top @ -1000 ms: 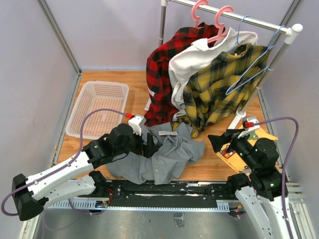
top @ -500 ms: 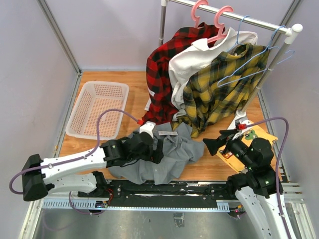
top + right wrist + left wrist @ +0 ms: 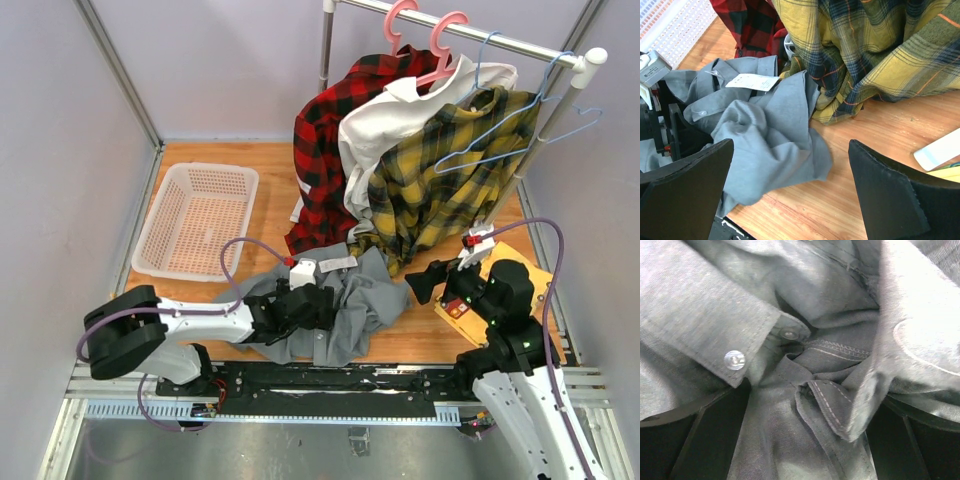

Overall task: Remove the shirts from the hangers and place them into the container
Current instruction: Pick up the shirt from the center of the board.

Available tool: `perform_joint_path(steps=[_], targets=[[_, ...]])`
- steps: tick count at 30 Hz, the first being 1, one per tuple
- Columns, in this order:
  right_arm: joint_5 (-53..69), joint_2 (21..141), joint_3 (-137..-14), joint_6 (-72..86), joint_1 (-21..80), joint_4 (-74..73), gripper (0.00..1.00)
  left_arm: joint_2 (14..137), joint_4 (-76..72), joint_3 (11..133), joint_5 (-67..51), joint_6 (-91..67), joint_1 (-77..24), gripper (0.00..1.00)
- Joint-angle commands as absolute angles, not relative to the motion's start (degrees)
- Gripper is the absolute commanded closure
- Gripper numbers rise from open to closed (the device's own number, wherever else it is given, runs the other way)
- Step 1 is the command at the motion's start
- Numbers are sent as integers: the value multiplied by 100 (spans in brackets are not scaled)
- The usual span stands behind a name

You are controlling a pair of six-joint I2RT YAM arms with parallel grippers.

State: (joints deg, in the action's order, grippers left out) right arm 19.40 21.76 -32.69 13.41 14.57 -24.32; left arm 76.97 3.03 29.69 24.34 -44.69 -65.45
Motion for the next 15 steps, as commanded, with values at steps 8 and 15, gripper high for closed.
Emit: perform_joint_path(steps=[8, 15], targets=[[974, 2242, -3222, 1358, 1366, -2474, 2, 8410, 1026, 2854, 2723, -5030, -6732, 70], [588, 1894, -3184, 1327, 1364, -2458, 2, 6648, 2422, 3546, 3352, -4697, -6746, 100]])
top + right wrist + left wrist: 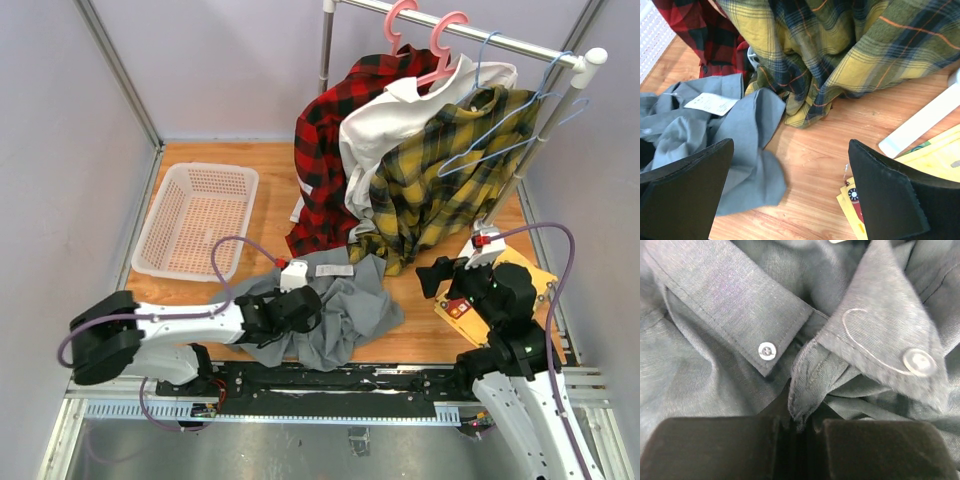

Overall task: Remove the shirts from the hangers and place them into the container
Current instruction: Pick up the shirt from the center of the board.

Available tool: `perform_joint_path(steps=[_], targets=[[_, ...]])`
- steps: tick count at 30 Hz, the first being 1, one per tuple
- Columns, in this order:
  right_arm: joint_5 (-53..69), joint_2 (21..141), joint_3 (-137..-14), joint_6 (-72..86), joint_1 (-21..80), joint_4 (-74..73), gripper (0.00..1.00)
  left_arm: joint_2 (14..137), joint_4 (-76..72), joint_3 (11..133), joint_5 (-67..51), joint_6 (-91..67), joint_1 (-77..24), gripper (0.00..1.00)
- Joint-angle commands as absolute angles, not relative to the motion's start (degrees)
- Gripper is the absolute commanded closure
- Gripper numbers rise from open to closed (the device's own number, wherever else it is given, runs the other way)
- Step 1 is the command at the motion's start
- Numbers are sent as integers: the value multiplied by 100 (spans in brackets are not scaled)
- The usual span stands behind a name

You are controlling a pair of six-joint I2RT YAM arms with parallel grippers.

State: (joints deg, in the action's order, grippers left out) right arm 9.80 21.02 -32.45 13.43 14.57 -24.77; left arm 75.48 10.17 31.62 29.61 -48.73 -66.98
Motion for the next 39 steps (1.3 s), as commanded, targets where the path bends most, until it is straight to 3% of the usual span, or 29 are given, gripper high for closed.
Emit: perform_joint_path(steps=[1, 7, 20, 32, 39], targets=[[521, 1850, -3174, 1322, 1368, -2451, 2, 6346, 2560, 3667, 3471, -4599, -6742, 100], [190, 1645, -3117, 1335, 1367, -2428, 2, 5095, 3084, 4363, 4055, -4002, -6718, 100], [43, 1597, -3097, 1337, 1371, -2428, 2, 4650, 3913, 6337, 4481, -2566, -5703, 100], [70, 1604, -3094, 1379, 1366, -2427, 2, 4520, 4139, 7611, 6706, -1674, -5683, 100], [111, 1612, -3094, 1393, 1369, -2427, 2, 4492, 3059, 7633, 7758, -287, -5685, 100]])
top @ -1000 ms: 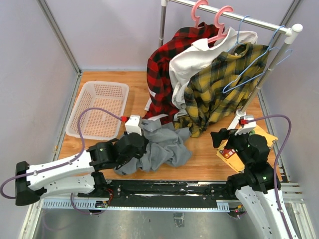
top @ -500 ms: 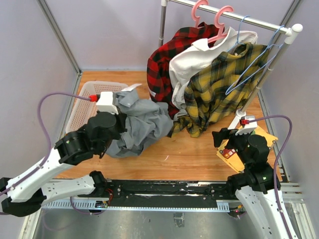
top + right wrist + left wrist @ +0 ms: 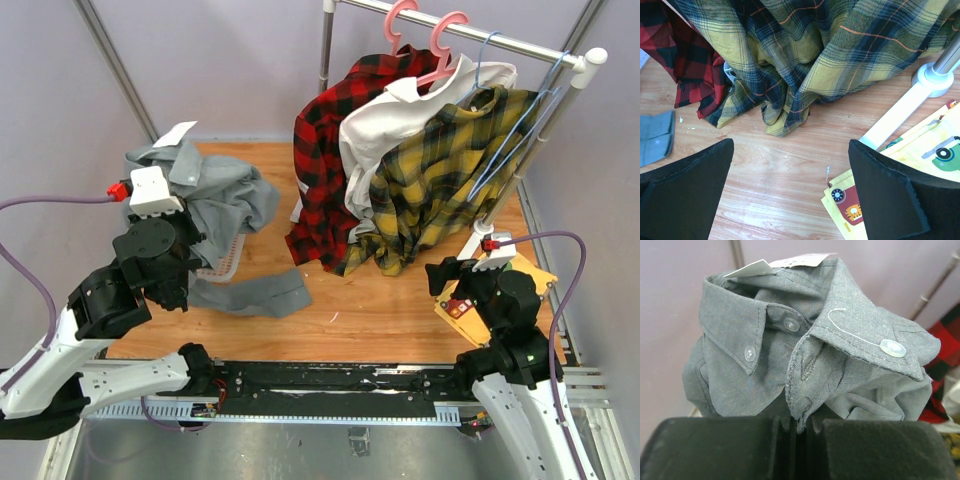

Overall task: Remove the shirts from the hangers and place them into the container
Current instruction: Pick up the shirt from the center of the board, then place the shirt in the bin.

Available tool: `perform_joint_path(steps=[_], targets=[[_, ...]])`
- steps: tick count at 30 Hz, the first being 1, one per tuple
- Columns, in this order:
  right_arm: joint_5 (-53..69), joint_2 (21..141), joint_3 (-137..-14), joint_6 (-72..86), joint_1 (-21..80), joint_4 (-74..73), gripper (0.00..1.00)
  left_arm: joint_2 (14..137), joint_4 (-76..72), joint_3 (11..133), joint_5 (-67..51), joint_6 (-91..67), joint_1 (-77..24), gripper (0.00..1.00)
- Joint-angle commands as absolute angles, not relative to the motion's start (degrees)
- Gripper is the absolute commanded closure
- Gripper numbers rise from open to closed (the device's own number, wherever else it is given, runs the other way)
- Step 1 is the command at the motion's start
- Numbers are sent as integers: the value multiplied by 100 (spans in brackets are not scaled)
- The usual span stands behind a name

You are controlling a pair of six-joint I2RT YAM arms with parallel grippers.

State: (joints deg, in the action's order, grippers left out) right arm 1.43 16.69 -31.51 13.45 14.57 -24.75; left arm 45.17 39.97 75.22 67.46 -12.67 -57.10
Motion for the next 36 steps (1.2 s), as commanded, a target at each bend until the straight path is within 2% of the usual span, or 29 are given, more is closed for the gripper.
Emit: perform_joint_path(steps=[1, 11, 12, 14, 17, 20, 22, 30, 36], targets=[[121, 1617, -3089, 1401, 1367, -2426, 2, 4508, 2873, 7617, 7847, -91, -5684, 100], [176, 1607, -3093, 1411, 1370, -2429, 2, 4749, 1276, 7491, 7858, 1587, -5360, 100], [178, 1594, -3089, 1414, 1368, -2430, 2, 4843, 1261, 7550, 7883, 1708, -5255, 99], [172, 1606, -3085, 1418, 1367, -2428, 2, 5242, 2131, 7845, 7855, 1335, -5042, 100], [158, 1618, -3076, 1424, 1368, -2430, 2, 5571, 3185, 8147, 6452, 64, -4078, 100], [164, 1627, -3077, 1416, 1366, -2431, 2, 5773, 3161, 7941, 4911, -253, -2638, 99], [160, 1630, -3074, 1411, 1370, -2430, 2, 5980, 3100, 7793, 4076, -398, -2039, 100], [116, 1656, -3080, 1393, 1370, -2417, 2, 6683, 2673, 7117, 2865, -888, -706, 98], [135, 1682, -3085, 1391, 1371, -2422, 2, 7365, 2227, 6269, 2419, -1391, -263, 95]])
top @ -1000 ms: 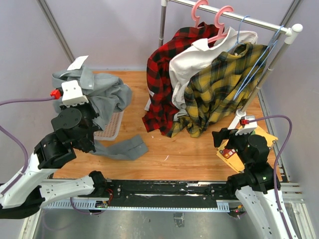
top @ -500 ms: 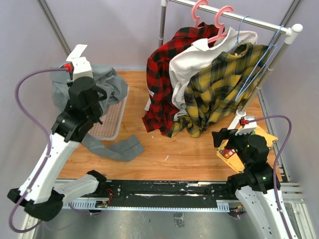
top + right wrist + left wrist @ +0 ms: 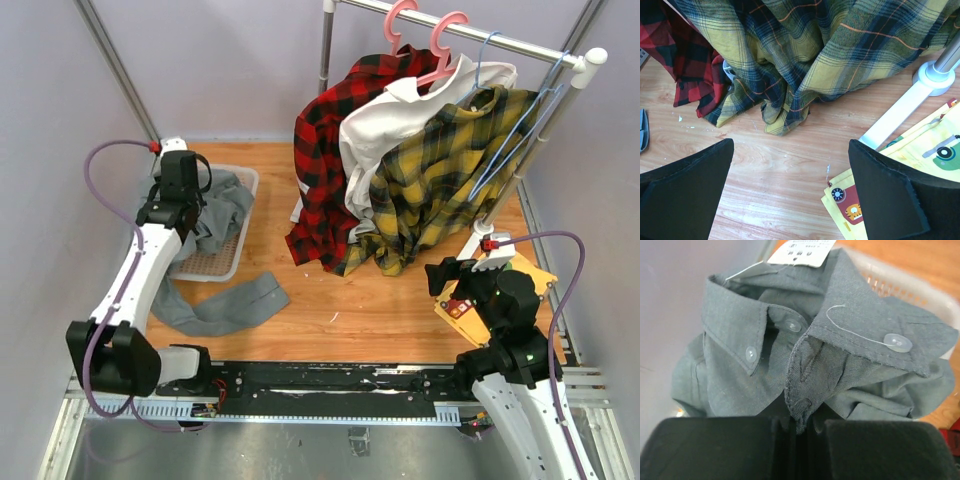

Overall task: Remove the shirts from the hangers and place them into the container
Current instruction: Place the shirt in the bin.

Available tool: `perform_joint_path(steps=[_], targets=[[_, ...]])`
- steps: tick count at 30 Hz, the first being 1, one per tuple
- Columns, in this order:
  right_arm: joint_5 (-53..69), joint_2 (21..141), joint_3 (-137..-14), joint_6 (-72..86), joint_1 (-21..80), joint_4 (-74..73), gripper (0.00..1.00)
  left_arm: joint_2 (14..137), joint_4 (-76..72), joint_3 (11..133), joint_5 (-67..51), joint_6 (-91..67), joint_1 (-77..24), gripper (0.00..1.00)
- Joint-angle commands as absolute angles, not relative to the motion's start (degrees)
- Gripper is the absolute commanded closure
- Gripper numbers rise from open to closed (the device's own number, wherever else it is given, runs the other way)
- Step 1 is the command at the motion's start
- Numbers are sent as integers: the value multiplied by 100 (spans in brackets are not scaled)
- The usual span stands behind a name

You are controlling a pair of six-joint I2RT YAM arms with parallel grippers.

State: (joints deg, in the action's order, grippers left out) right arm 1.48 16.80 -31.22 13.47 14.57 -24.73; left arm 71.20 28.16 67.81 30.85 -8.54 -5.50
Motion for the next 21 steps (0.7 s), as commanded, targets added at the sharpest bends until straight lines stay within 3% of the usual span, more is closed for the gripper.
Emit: perform_joint_path(steps=[1, 8, 12, 17, 19, 21], targets=[[139, 1678, -3087, 1394, 1371, -2418, 2, 7476, 2150, 6138, 2178, -1544, -157, 94], [163, 1643, -3094, 1391, 1369, -2417, 2, 8672, 2092, 5987, 1280, -1943, 24, 85], [184, 1615, -3089, 1389, 1368, -2410, 2, 8668, 2033, 5906, 717, -1960, 33, 77], [176, 1611, -3094, 1395, 1371, -2409, 2, 8307, 2219, 6046, 217, -1865, 86, 47], [189, 1614, -3087, 1396, 1368, -2409, 2, 7976, 2318, 6144, 266, -1838, 88, 27], [201, 1613, -3093, 1402, 1371, -2408, 2, 7608, 2492, 6262, 382, -1793, 88, 16]])
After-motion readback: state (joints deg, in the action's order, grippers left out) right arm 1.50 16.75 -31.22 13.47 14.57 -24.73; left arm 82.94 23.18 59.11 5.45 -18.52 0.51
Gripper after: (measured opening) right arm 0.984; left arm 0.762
